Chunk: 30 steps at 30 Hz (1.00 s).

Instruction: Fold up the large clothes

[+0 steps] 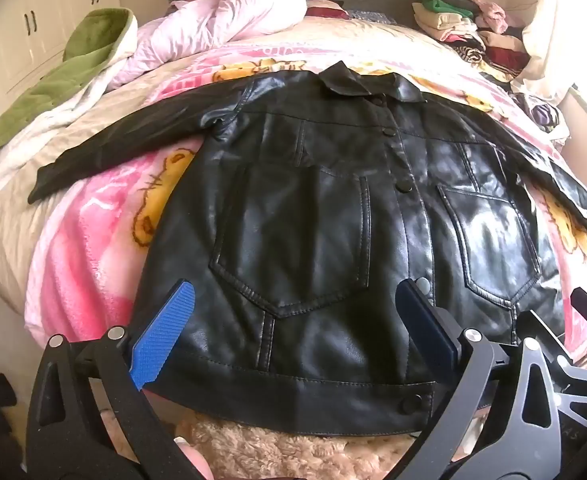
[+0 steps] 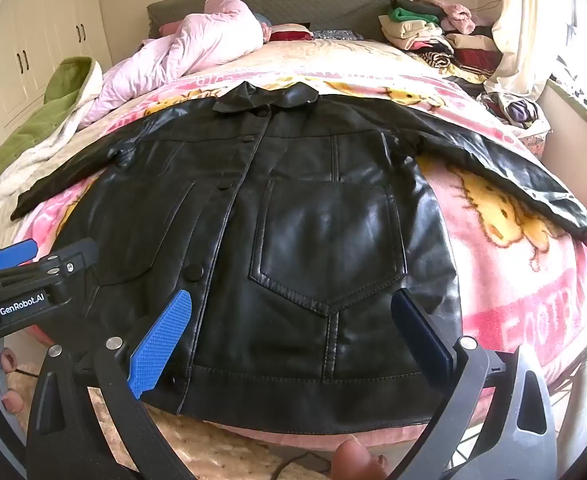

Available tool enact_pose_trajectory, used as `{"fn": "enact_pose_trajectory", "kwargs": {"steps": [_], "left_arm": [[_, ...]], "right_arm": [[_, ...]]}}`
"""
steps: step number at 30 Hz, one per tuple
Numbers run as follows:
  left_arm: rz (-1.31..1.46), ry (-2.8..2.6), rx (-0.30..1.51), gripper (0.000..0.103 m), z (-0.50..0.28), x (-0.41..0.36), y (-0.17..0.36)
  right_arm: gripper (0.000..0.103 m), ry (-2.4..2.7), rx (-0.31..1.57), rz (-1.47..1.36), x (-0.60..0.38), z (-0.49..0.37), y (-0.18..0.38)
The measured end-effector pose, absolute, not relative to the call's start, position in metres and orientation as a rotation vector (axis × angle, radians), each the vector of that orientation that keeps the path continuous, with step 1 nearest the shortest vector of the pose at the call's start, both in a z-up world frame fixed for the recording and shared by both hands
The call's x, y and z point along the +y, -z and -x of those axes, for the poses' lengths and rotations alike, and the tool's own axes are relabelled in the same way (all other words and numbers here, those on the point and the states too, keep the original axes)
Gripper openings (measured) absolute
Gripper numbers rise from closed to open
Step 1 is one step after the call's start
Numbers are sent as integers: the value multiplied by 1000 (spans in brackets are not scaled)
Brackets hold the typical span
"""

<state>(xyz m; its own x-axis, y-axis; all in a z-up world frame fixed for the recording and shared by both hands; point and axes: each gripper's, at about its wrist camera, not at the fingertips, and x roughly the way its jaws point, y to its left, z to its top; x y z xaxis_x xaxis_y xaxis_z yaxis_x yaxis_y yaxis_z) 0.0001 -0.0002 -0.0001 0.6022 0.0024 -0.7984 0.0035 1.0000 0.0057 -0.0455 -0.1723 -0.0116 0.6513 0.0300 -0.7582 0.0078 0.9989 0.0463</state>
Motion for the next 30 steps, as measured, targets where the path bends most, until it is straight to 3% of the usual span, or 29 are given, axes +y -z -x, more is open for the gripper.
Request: {"fn": "enact_pose_trajectory", "kwargs": {"steps": [30], "left_arm": [[-10,1,920,94,0,0,0]], "right_arm": [[99,-10,857,-50,-175,45,10]]}}
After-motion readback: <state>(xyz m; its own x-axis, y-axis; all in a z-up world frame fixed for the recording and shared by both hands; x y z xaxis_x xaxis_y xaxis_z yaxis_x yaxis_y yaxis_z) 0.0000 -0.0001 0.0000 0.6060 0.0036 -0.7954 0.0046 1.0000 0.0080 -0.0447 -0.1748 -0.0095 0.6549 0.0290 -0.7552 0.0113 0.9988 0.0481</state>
